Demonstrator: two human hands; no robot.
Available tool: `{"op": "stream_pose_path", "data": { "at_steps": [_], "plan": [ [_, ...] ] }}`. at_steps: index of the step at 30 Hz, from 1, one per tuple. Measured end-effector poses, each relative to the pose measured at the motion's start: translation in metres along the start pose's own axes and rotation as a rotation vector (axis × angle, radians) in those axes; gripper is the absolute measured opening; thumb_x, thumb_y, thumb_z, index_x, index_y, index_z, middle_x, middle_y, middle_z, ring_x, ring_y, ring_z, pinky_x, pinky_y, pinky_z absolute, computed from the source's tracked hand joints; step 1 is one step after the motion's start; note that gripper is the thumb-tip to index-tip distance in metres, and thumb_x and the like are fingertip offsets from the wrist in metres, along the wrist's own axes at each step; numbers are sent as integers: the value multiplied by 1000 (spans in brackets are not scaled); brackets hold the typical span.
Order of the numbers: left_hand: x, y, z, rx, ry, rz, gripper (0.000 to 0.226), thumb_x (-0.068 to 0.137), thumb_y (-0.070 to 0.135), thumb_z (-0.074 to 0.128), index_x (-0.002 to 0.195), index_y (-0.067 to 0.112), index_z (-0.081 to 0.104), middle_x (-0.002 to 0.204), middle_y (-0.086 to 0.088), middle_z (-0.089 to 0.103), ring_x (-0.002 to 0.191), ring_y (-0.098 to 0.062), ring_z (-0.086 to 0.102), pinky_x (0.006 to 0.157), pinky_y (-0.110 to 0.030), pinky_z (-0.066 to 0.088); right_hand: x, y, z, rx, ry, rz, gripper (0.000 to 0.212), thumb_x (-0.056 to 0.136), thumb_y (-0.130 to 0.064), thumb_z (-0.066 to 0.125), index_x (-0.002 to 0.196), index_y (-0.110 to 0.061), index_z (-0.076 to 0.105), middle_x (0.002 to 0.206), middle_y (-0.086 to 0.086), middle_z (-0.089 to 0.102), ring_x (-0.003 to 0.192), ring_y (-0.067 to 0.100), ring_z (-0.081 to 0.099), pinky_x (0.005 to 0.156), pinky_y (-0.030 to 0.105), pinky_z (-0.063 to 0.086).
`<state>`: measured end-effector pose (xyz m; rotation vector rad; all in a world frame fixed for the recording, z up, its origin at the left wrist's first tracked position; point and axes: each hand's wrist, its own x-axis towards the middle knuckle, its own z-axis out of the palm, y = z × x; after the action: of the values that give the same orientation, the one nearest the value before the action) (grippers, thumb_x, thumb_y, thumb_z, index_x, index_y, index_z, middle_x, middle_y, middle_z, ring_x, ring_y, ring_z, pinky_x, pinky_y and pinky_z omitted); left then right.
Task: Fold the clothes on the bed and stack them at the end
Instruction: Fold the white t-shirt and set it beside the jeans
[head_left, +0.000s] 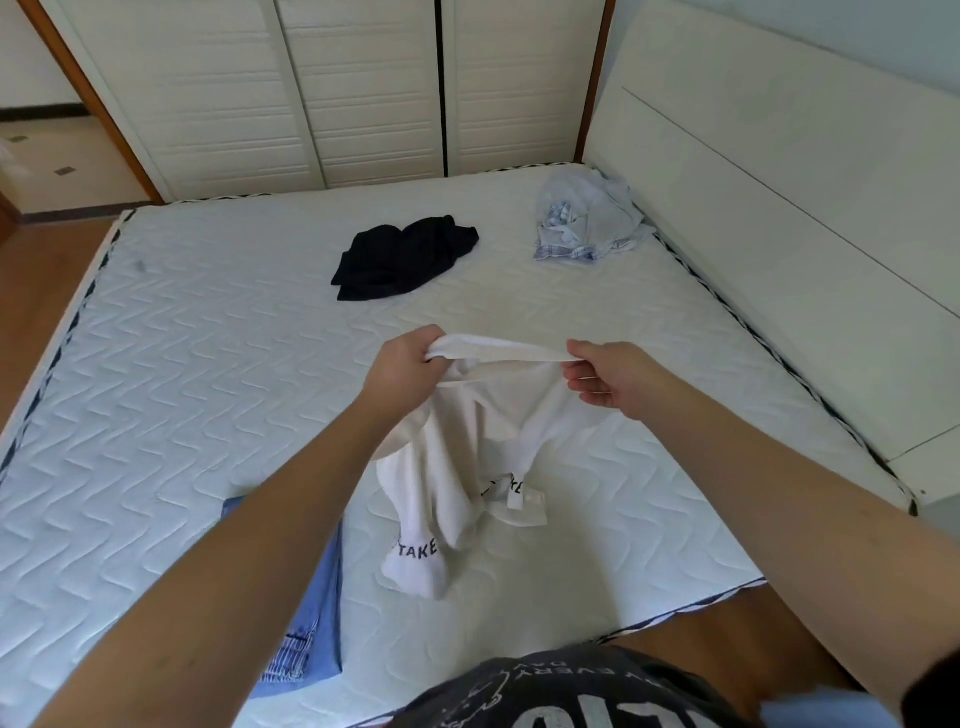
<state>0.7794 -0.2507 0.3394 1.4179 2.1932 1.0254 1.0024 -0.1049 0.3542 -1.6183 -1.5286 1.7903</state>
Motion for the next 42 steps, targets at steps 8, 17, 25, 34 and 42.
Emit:
{"op": "stream_pose_path", "data": {
  "at_steps": [8,17,25,34,42],
  "plan": [
    [-5,9,-8,-155,-112,56,42,87,6,56,89,46,67,83,19,70,81,1,62,68,-9,42,18,43,4,-99,171,-142,24,100,-33,44,110,-22,63,131,6,54,114,25,53,99,40,43],
    [-11,27,-12,-292,-115,-1,15,90,20,60,87,21,74,85,-5,71,80,-21,67,71,-29,51,28,110,37,-902,52,-322,103,77,-53,75,156,-31,12,163,0,10,150,18,9,119,46,12],
    [-18,43,-26,-376,-128,-21,20,84,24,57,89,15,74,92,-16,71,93,-37,67,88,-54,52,41,130,45,-947,-142,-290,108,78,-45,78,157,-31,5,163,-4,12,149,19,15,118,48,17],
    [-12,38,-36,-274,-106,34,16,84,34,60,86,24,73,83,-4,70,76,-17,67,70,-26,50,54,151,25,-538,5,-134,13,100,-10,45,103,-8,58,98,11,64,88,29,65,64,27,44],
    [-8,-42,-25,370,-407,49,39,77,19,78,112,24,62,99,4,63,95,-18,60,79,-32,44,61,115,-38,-556,240,-154,17,95,-11,48,107,-3,57,86,15,63,75,30,65,69,37,52]
  ]
}}
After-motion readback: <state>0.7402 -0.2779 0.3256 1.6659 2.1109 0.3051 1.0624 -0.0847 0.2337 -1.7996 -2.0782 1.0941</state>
